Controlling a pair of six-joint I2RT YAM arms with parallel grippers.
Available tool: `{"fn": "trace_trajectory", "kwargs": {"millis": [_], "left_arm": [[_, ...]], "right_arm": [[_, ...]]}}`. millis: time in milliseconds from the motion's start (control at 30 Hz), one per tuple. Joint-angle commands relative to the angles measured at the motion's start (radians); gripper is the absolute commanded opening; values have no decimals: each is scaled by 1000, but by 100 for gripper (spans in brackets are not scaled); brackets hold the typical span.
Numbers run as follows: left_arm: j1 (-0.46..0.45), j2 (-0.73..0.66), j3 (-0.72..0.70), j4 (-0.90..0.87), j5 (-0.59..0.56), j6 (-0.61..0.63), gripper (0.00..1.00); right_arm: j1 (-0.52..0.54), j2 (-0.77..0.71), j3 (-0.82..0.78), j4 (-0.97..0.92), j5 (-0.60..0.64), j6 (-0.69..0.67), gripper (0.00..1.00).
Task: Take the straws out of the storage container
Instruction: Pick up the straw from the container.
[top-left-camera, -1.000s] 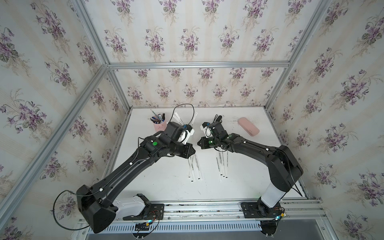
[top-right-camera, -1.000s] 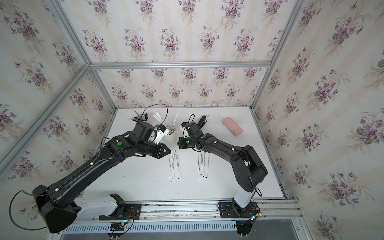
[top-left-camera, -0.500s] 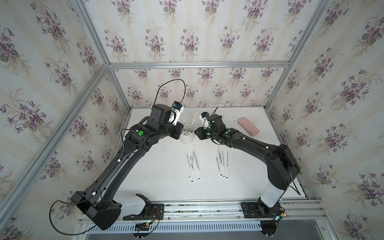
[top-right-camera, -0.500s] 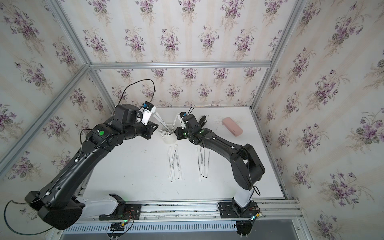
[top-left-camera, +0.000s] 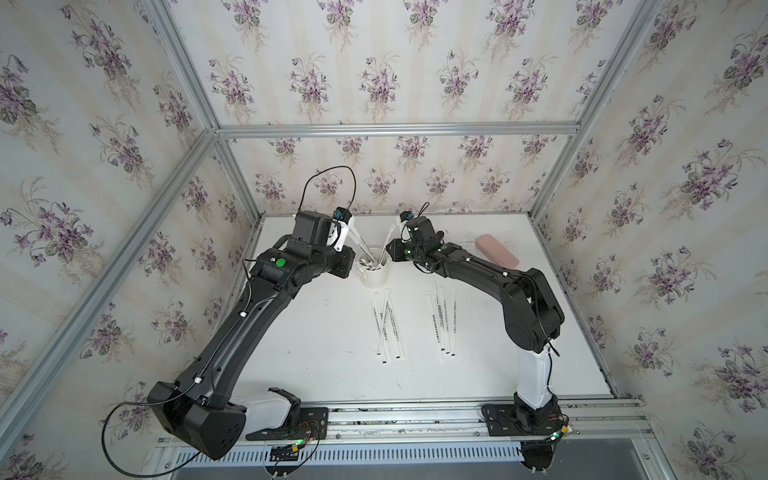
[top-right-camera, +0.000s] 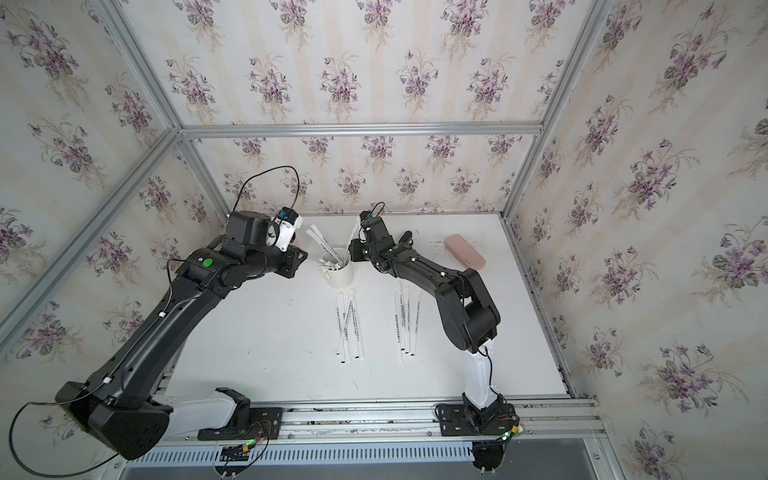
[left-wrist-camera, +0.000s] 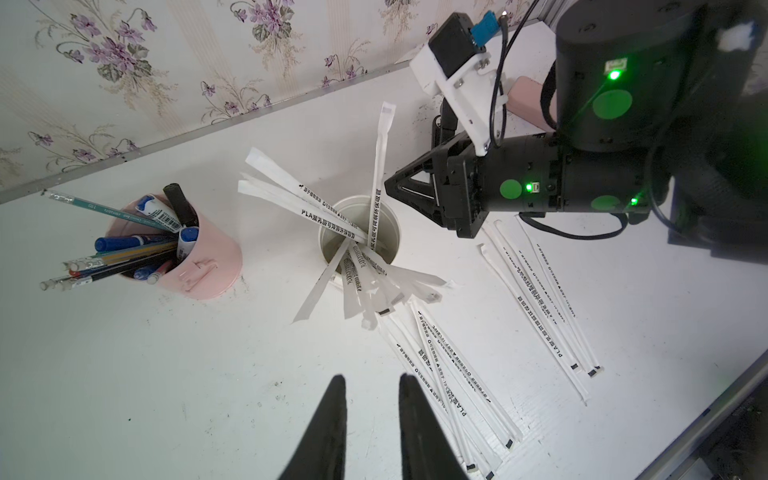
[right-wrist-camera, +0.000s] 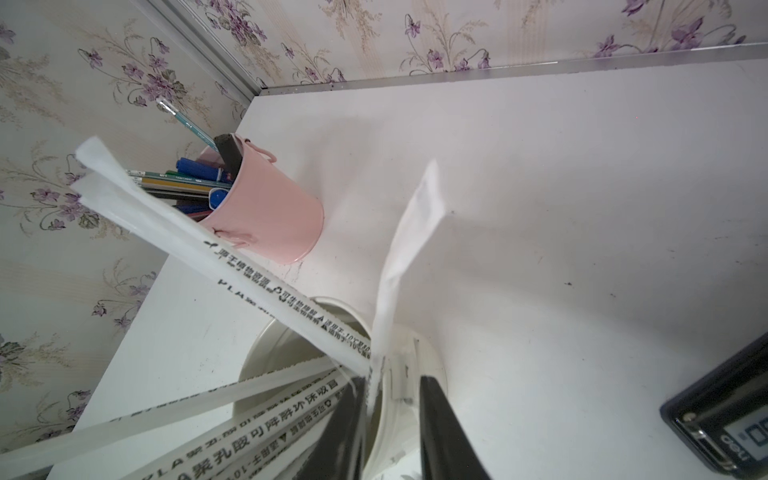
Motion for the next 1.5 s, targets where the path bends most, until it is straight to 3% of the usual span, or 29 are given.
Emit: {"fn": "trace_trajectory", "kwargs": {"millis": [0,233,467,767,967,1100,1233,1467], "left_arm": [[8,-2,-3,35,26,2,25],[15,-8,-9,35,26,3,25],[20,-20,-13,37,26,3,25],[22,-54,-27,47,21,2,25],[20,-77,-42,54,16,4,25],[21,-81,-43,59,35,5,25],[21,-81,-44,59,49,1,26],[20,-73,-40,53,59,2,26]], "right_arm": [[-1,19,28,12,-41,14,27],[-6,82,103,1,-78,26,27],[-9,20,109,-23,-51,-14,0],[-10,-161,125,-139,12,-85,0],[-16,-323,218,-373,133,-179,0],[-72,-355,289,-689,98,-196,0],[-176,-402,103,-849,-10,-187,0],[-260,-443,-296,-753,-171,-153,0]]}}
